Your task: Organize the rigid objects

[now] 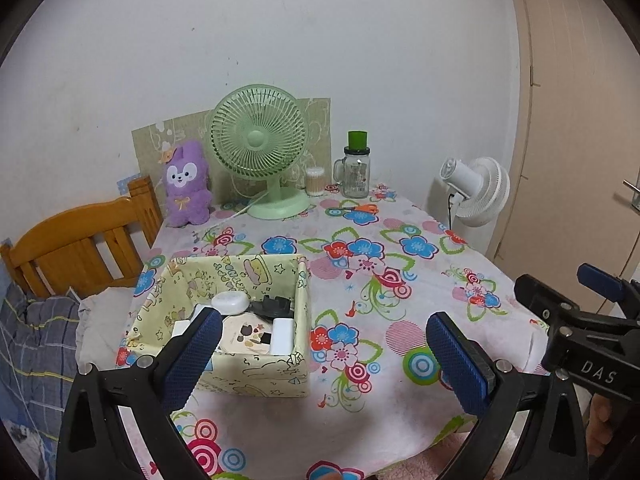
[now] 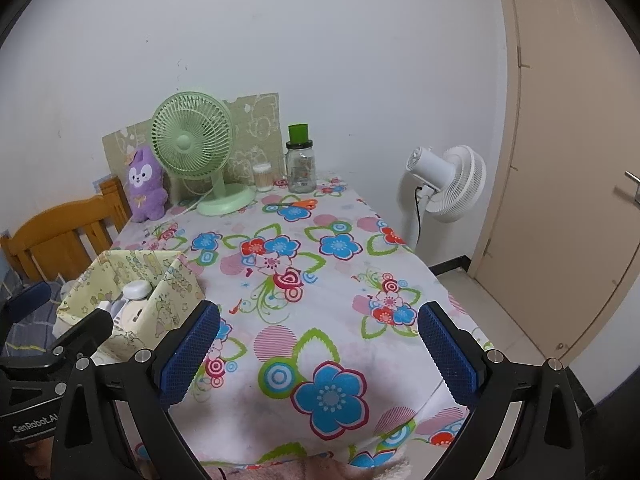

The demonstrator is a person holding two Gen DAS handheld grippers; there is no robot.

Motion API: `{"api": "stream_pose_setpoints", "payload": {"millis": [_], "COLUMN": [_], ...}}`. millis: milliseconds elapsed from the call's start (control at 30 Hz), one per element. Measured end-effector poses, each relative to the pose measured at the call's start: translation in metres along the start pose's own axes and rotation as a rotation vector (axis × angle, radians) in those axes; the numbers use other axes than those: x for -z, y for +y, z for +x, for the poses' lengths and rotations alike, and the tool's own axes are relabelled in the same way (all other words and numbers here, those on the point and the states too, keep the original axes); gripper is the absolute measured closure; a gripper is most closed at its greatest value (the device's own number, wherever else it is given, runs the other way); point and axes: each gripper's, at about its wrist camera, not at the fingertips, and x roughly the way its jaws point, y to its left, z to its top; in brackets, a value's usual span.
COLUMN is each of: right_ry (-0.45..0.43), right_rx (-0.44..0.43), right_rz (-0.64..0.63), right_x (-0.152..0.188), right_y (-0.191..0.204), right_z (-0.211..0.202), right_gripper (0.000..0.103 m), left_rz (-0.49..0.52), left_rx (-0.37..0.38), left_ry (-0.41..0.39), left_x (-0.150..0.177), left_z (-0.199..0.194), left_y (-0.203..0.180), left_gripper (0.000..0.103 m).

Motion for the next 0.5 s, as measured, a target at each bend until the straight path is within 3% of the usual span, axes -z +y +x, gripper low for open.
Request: {"api": "stream_pose_setpoints", "payload": {"millis": [500], "right_ry": [-0.025], "right_rx": [-0.01], "right_rz": [-0.006], "right_x": [0.003], "right_y": [0.0051], "right_z": [-0.0075], "right_gripper": [0.002], "left_rz": [-0.007], "left_rx": [0.011], "left_ry": [-0.01], "left_x": [0.0041], "left_z": [-0.0039], "left_y": [0.0007], "left_gripper": [0.0]}}
